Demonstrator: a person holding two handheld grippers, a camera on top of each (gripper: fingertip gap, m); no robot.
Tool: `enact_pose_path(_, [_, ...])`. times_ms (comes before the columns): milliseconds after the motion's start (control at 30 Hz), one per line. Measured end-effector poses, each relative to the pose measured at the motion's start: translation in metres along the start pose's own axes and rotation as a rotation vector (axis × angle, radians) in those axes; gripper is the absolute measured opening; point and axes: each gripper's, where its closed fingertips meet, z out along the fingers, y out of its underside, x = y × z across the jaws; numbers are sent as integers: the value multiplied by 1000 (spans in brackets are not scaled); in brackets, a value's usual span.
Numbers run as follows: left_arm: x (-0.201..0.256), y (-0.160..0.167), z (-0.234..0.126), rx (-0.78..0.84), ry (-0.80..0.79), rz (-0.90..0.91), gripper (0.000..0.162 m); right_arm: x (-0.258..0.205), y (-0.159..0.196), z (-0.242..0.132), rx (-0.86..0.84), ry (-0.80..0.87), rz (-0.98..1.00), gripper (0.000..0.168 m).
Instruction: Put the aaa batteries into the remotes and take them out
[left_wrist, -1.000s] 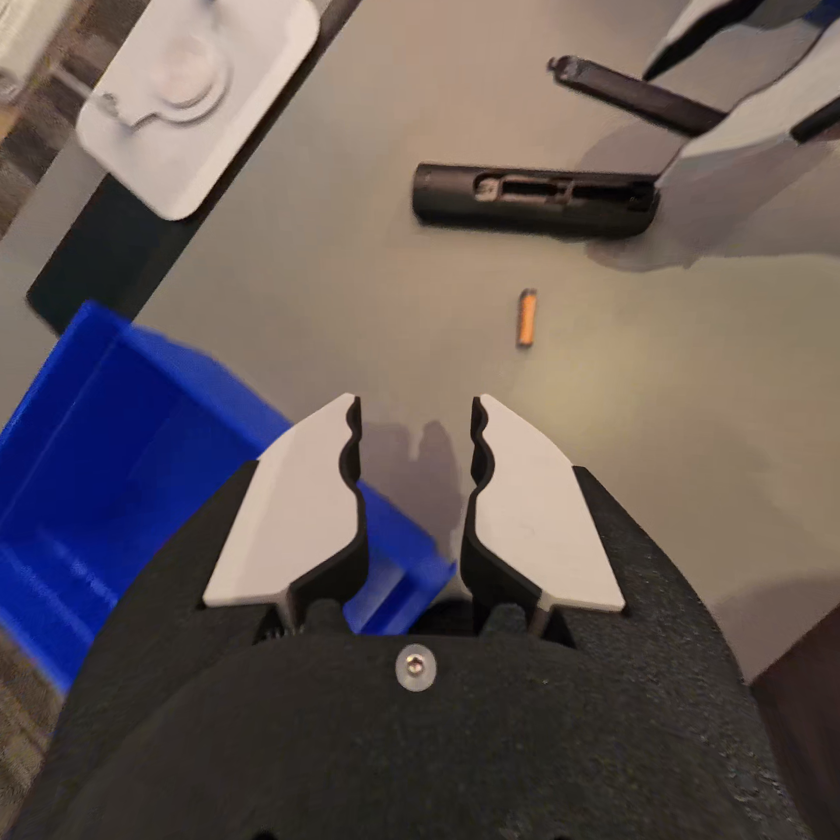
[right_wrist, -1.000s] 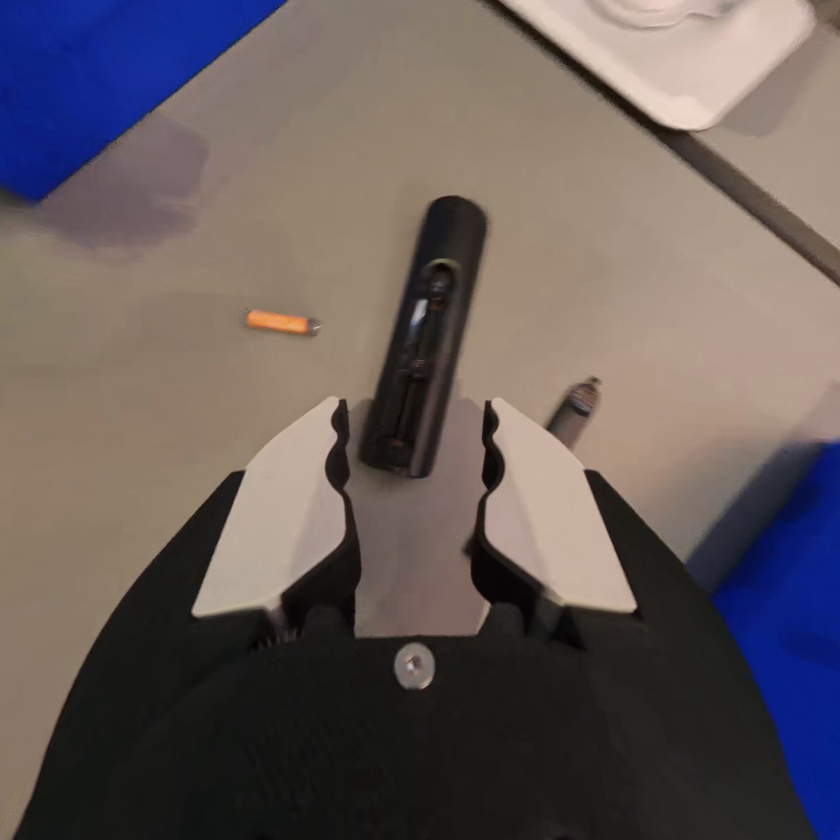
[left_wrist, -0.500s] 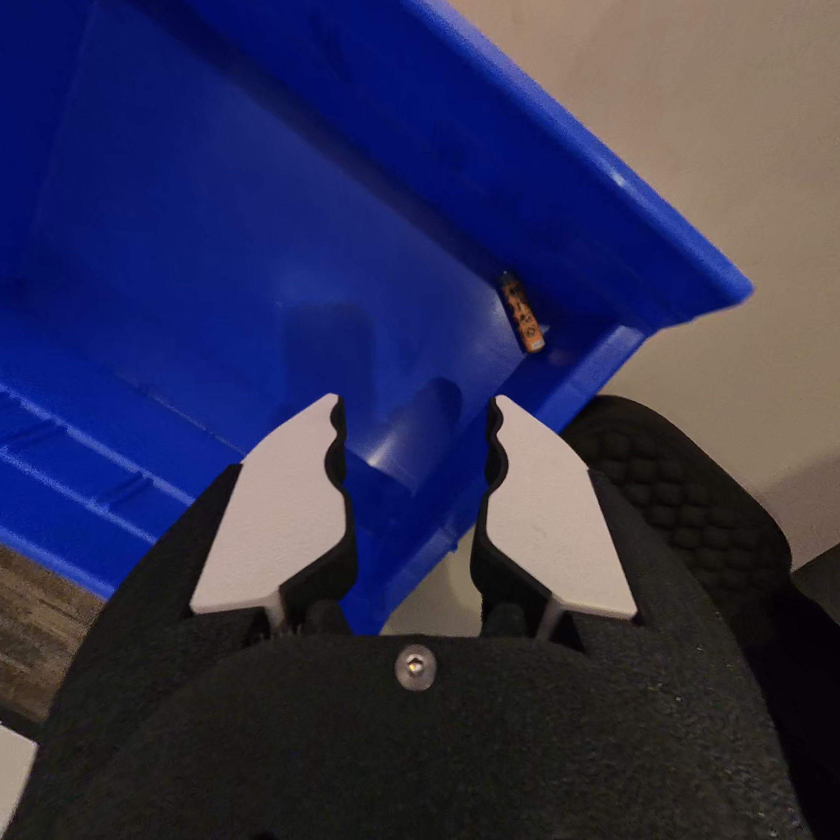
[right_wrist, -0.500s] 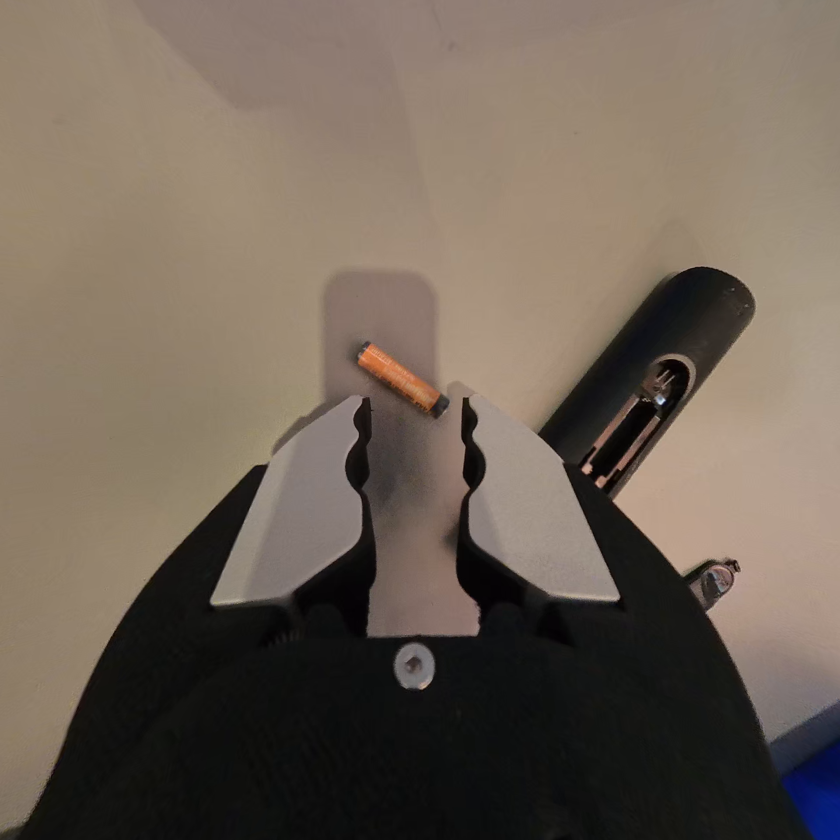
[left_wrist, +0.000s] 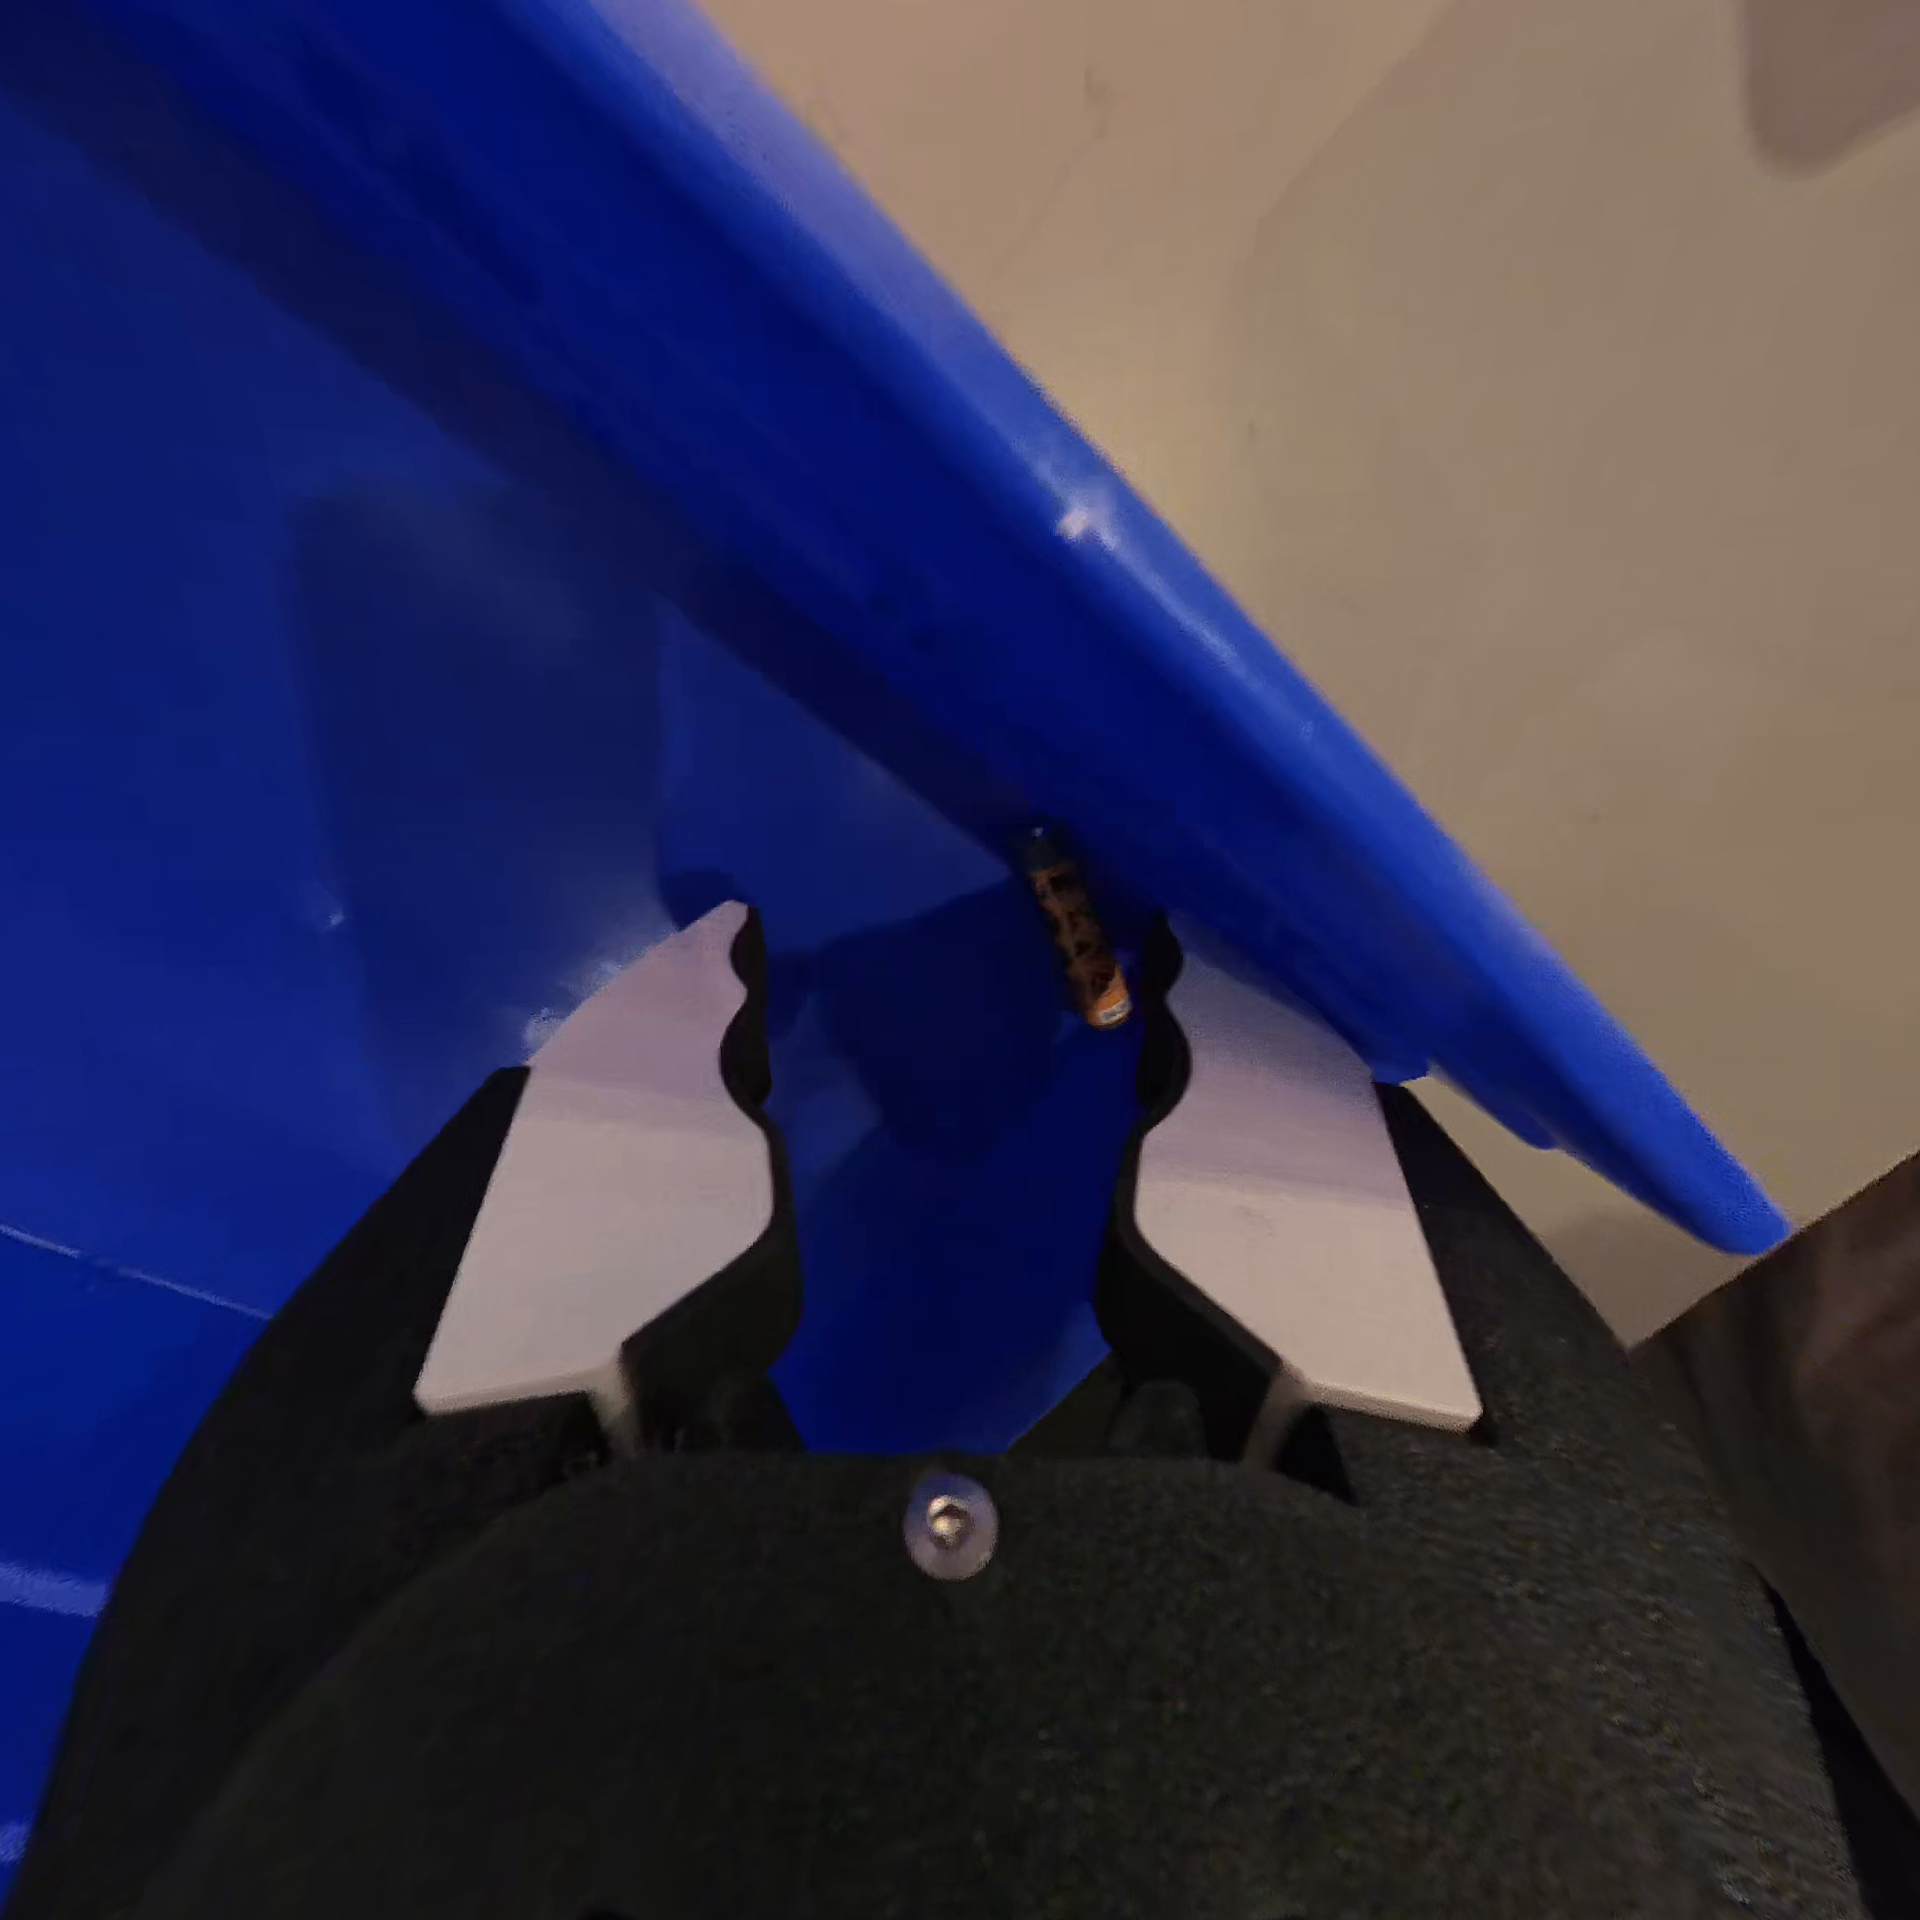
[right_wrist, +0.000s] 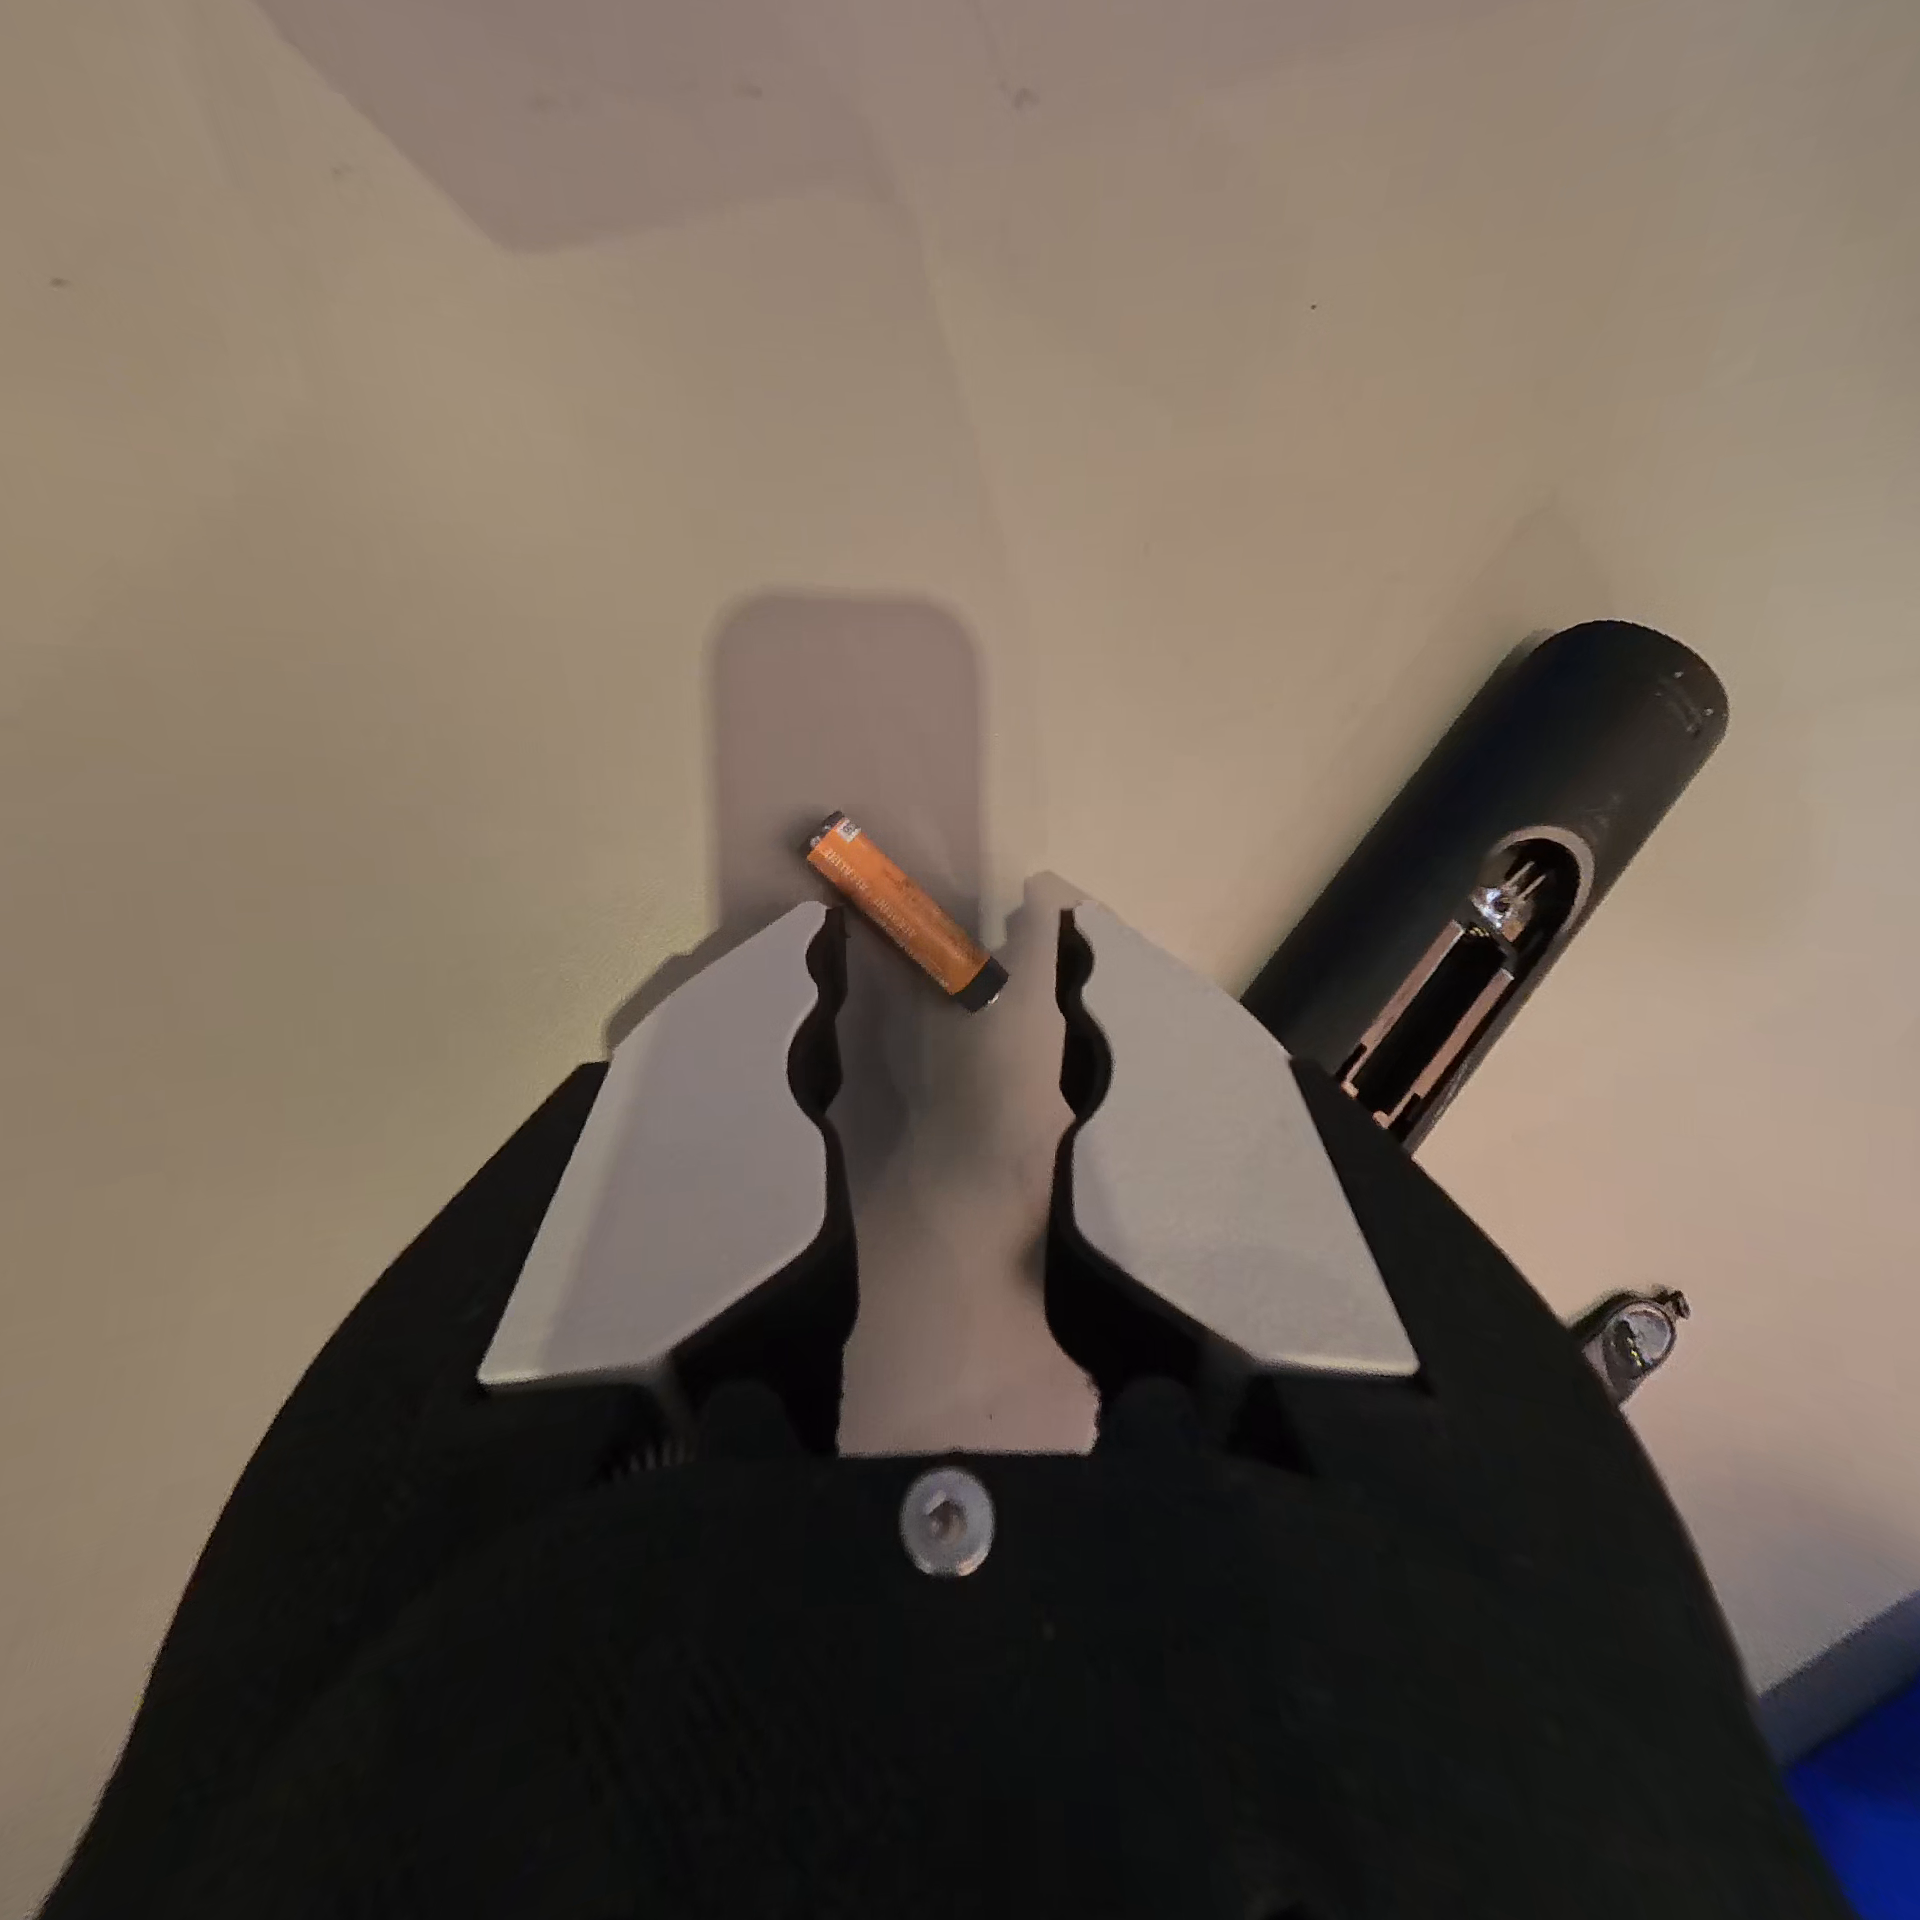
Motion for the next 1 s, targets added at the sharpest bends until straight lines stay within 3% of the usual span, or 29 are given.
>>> enact_pose_path(167, [-9,-4,0,2,-69,-11,61,2,3,-2,-18,21,-21,41])
enact_pose_path(400, [-11,-4,5,-81,-44,-6,66,4,5,-4,-28,31,-21,41])
enact_pose_path(500, [-20,-1,6,-131,-141,39,55,4,7,-4,-30,31,-17,41])
enact_pose_path(567, [-22,-1,6,-138,-171,46,60,5,7,-4,-32,32,-18,41])
enact_pose_path(733, [-32,10,0,-120,-127,-65,66,4,7,-4,-38,37,-26,41])
enact_pose_path(1000, [-13,29,-16,-64,126,-297,48,5,9,-5,-55,48,-36,41])
